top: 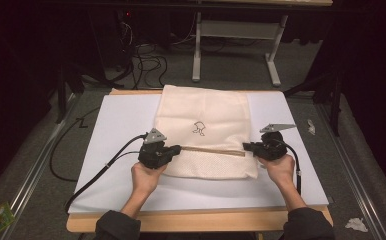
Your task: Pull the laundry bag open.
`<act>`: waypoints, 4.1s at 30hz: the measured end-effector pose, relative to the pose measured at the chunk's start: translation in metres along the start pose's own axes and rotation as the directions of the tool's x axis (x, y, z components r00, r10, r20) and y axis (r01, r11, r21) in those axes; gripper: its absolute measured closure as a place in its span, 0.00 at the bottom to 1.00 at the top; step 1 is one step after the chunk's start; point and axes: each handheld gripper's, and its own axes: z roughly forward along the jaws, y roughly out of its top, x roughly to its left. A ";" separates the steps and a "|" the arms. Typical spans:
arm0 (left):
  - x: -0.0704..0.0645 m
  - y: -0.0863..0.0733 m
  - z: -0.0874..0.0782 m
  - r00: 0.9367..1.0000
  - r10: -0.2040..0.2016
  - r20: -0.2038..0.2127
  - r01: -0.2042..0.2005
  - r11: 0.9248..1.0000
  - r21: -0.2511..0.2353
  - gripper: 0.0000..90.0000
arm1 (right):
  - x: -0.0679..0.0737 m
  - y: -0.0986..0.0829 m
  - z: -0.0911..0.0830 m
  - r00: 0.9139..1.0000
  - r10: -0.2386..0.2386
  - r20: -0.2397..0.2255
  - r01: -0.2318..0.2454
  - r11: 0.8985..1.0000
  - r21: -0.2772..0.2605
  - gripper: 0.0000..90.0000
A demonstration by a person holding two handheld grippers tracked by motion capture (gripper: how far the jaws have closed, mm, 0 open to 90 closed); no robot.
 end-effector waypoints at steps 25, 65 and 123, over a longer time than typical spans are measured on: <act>0.018 -0.009 -0.015 0.998 -0.037 -0.042 0.036 0.999 -0.026 0.97 | -0.004 -0.001 -0.001 1.000 0.002 0.018 -0.002 1.000 -0.002 0.99; 0.041 -0.017 -0.044 0.990 -0.061 -0.130 0.057 0.998 -0.034 0.97 | -0.008 0.000 -0.002 0.999 -0.003 0.047 0.002 1.000 0.013 0.99; 0.049 -0.036 -0.069 0.975 -0.067 -0.213 0.067 0.998 -0.008 0.97 | -0.016 0.007 -0.012 0.997 0.000 0.075 0.000 1.000 -0.009 0.99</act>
